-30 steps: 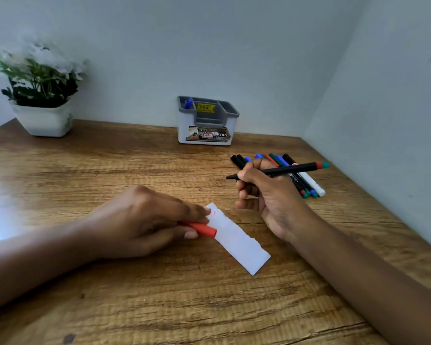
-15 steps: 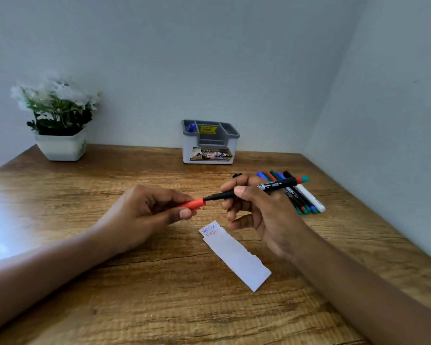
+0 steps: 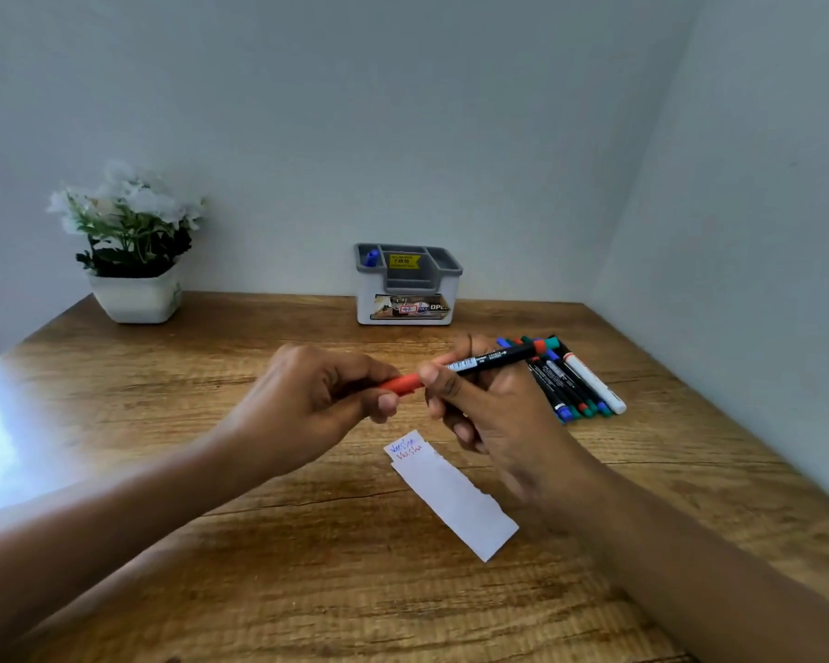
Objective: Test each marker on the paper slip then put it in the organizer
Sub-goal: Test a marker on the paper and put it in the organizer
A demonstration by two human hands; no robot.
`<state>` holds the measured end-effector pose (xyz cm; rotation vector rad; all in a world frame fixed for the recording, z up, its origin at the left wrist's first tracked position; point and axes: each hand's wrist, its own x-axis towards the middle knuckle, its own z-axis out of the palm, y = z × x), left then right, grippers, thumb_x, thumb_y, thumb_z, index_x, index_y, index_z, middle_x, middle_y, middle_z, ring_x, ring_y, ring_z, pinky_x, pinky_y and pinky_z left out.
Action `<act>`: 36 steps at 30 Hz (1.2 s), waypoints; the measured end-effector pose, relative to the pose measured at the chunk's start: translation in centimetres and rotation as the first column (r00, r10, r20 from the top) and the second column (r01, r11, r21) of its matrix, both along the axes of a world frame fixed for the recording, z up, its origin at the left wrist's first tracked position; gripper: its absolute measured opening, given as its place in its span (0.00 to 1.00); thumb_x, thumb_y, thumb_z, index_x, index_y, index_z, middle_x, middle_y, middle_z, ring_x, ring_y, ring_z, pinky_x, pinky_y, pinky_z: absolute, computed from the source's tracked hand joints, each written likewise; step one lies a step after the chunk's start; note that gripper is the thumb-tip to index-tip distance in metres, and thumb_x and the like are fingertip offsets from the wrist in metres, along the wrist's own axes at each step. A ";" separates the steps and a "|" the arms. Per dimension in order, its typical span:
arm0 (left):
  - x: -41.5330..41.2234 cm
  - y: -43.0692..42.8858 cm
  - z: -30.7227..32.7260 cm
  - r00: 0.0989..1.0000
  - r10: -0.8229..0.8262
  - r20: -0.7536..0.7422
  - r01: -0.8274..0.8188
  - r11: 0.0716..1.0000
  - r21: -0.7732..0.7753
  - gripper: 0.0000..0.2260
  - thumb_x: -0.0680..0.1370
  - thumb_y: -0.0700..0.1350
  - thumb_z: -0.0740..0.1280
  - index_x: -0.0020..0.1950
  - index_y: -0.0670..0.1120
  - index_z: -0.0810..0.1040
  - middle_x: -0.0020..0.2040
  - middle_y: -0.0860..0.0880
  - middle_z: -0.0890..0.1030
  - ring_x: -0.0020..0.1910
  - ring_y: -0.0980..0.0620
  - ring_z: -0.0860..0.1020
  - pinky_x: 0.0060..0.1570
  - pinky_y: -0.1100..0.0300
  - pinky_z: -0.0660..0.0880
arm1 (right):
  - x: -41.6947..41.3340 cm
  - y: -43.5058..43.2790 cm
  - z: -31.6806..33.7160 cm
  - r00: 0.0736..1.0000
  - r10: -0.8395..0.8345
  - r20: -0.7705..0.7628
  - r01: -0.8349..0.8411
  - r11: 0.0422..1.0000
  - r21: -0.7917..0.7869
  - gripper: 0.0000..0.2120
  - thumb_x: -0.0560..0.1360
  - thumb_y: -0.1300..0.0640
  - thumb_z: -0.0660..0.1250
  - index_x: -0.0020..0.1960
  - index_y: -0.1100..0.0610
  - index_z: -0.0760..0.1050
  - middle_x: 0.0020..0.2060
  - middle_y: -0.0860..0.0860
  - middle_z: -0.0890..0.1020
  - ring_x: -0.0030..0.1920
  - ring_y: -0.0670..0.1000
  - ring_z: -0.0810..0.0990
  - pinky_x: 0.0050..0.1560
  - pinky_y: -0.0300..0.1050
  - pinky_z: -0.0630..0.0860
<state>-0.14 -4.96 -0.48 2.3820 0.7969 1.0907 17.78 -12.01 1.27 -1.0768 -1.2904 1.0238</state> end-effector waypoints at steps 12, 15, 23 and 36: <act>2.9 6.2 0.2 0.939 0.264 0.221 -0.132 0.869 -0.478 0.37 0.67 0.56 0.73 0.74 0.54 0.64 0.72 0.51 0.69 0.70 0.52 0.68 0.68 0.50 0.68 | 4.1 3.0 5.3 0.973 -0.191 -0.129 0.218 0.946 0.241 0.07 0.77 0.50 0.59 0.44 0.52 0.70 0.33 0.46 0.79 0.34 0.47 0.80 0.27 0.38 0.74; 4.8 10.2 -0.5 0.919 0.372 0.131 -0.231 0.775 -0.588 0.37 0.73 0.50 0.72 0.77 0.55 0.55 0.76 0.46 0.61 0.73 0.44 0.64 0.68 0.44 0.67 | 4.2 6.0 8.4 0.988 -0.153 -0.019 0.153 0.966 0.209 0.09 0.81 0.50 0.55 0.46 0.52 0.68 0.35 0.51 0.80 0.34 0.48 0.81 0.31 0.43 0.78; 8.1 15.8 -1.1 0.888 0.432 0.161 -0.289 0.794 -0.534 0.36 0.76 0.50 0.69 0.78 0.51 0.52 0.76 0.45 0.62 0.72 0.44 0.66 0.67 0.49 0.66 | 1.7 17.1 14.1 0.259 -0.127 0.958 0.227 0.972 0.067 0.06 0.73 0.57 0.66 0.43 0.61 0.76 0.36 0.56 0.74 0.29 0.51 0.66 0.27 0.41 0.60; 8.1 16.4 -1.7 0.917 0.376 0.135 -0.282 0.848 -0.448 0.32 0.78 0.48 0.68 0.77 0.51 0.54 0.73 0.47 0.68 0.69 0.46 0.70 0.63 0.52 0.71 | -3.9 25.9 11.6 0.026 0.184 0.983 0.273 0.944 -0.184 0.10 0.78 0.59 0.62 0.38 0.58 0.69 0.40 0.53 0.76 0.34 0.48 0.71 0.37 0.39 0.70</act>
